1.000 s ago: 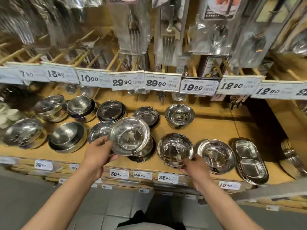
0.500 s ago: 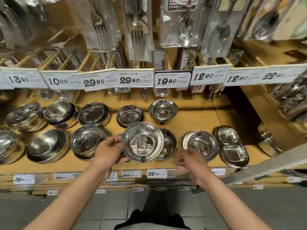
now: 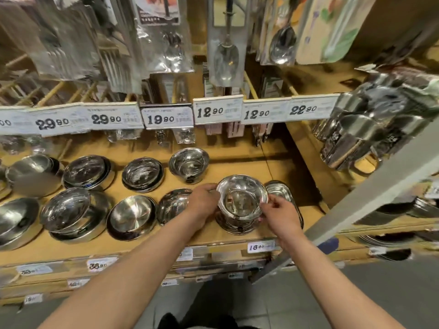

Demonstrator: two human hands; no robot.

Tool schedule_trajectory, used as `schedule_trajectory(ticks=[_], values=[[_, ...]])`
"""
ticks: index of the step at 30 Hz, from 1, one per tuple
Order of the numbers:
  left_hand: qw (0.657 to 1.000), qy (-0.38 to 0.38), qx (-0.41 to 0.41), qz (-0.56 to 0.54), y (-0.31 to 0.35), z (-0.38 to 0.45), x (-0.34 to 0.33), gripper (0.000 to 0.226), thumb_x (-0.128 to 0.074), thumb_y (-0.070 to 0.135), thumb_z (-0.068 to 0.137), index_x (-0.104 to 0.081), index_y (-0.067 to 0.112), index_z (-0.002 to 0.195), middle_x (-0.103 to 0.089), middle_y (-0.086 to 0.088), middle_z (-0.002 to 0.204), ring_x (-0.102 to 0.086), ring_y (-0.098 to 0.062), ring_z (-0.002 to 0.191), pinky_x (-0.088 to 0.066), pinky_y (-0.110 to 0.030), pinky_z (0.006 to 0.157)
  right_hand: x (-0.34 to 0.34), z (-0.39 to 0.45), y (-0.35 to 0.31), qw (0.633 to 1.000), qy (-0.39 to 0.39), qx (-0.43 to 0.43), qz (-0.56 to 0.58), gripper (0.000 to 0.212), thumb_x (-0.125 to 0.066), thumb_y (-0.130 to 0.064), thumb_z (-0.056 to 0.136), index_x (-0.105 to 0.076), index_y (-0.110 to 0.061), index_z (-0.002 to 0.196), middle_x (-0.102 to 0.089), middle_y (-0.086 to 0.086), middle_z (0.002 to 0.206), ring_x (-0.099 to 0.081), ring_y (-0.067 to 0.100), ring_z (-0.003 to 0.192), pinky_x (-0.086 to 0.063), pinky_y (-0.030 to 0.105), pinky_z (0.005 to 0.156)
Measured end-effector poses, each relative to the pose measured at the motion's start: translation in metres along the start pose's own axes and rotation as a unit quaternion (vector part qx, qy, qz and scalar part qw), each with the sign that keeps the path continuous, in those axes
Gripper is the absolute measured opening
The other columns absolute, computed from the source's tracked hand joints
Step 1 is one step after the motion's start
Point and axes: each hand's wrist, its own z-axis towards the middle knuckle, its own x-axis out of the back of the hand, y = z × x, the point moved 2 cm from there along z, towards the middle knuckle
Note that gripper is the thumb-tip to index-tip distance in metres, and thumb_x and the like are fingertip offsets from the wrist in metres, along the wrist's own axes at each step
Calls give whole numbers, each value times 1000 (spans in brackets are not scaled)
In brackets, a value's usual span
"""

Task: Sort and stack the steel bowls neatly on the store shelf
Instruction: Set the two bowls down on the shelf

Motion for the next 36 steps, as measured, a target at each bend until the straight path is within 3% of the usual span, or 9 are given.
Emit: schedule_trajectory(ticks=[2,5,8,11,16,18,21,27,36], values=[[997,28,-6,68,-2,6,-9,29,-67,16,94,-71,14,122,-74,-6,115,-69,-27,106,-57,-42,95,0,8,4,998,24,19,-53,37,-64,-17,97,-63,-16,135,-76,6,88,-70,13,69,-57,30,65],[987,52,-18,153,-7,7,-14,27,-69,12,90,-68,14,117,-72,-8,117,-66,-27,109,-55,-38,97,-7,16,12,993,37,18,-112,35,-64,-20,97,-65,-13,131,-76,11,102,-71,31,99,-54,50,95],[971,63,-59,223,-16,1,-18,27,-68,7,89,-69,7,116,-74,-12,114,-67,-31,108,-48,-26,87,-10,22,21,984,42,36,-170,13,-64,-16,95,-72,-9,103,-75,10,92,-68,26,85,-52,35,77],[961,72,-70,256,-28,-6,-22,22,-67,10,91,-67,6,113,-74,-13,111,-67,-33,106,-45,-28,77,-11,26,26,971,50,67,-224,8,-63,-11,94,-69,-11,91,-74,11,88,-60,21,71,-39,28,63],[961,114,-77,240,-35,-17,-29,11,-66,7,90,-63,12,100,-73,-13,104,-67,-32,98,-38,-26,70,-16,32,25,958,21,89,-271,24,-55,-9,97,-70,0,114,-72,20,111,-68,33,96,-53,36,77],[960,119,-81,240,-37,-17,-31,12,-63,6,90,-66,5,102,-71,-15,105,-65,-32,99,-38,-27,72,-17,35,23,953,5,87,-289,33,-55,-9,97,-66,0,127,-68,19,118,-67,31,92,-54,37,78],[964,116,-60,234,-41,-17,-32,22,-62,11,94,-64,3,115,-70,-15,111,-64,-32,103,-37,-28,74,-17,39,19,950,5,83,-302,37,-55,-7,94,-66,-6,129,-65,13,96,-60,26,77,-43,30,68],[969,126,-65,204,-41,-20,-34,26,-61,9,94,-69,8,118,-73,-9,114,-65,-26,103,-38,-24,77,-16,42,13,942,5,83,-326,23,-55,-12,94,-68,-1,109,-65,15,83,-65,32,83,-40,30,67],[973,125,-58,184,-41,-20,-34,37,-61,8,95,-64,11,131,-71,-8,125,-64,-26,118,-39,-21,88,-16,42,12,945,-3,100,-310,29,-58,-15,95,-68,-7,122,-61,3,70,-62,27,75,-45,32,69]])
